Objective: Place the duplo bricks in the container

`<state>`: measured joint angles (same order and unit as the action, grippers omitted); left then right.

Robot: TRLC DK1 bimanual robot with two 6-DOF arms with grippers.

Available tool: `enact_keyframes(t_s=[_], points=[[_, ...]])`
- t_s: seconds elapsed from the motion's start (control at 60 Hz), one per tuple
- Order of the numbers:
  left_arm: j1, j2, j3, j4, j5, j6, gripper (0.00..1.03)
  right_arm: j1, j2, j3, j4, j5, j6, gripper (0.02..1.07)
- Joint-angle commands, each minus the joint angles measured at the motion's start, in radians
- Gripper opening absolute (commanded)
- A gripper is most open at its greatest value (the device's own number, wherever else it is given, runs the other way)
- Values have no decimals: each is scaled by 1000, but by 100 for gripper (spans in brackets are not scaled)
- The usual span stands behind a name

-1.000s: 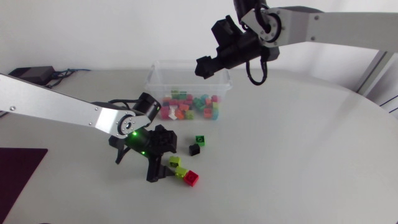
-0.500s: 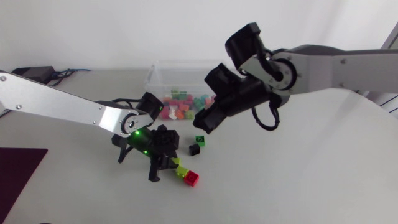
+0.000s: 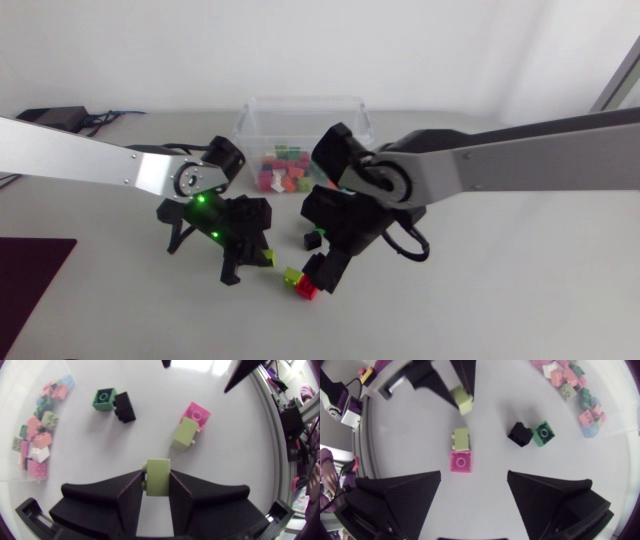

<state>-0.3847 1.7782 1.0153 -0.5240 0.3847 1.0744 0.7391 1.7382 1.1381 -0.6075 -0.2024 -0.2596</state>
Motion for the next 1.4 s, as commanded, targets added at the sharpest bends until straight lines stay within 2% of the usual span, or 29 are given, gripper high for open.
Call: enact_keyframes(t_s=[0.0,0.15,0.233,0.6,0.85,1.0,1.05,1.183,1.383], points=[[43,-76,49,-11,3,-7,22,28,80,35,-28,32,-13,97],[102,-138,92,-13,8,-60,22,48,161,107,-71,67,-1,95],[141,-174,124,-13,48,-100,22,59,193,149,-89,81,8,93],[213,-206,256,39,125,-278,23,95,282,216,-144,100,13,92],[227,-207,292,177,128,-424,24,105,323,232,-138,100,14,69],[227,-177,313,283,126,-522,24,108,322,223,-130,101,14,27],[224,-154,333,298,125,-547,24,106,311,216,-130,103,14,17],[211,-95,381,315,115,-580,24,97,256,193,-136,103,13,16],[165,-22,425,412,54,-662,25,62,159,158,-147,103,8,15]])
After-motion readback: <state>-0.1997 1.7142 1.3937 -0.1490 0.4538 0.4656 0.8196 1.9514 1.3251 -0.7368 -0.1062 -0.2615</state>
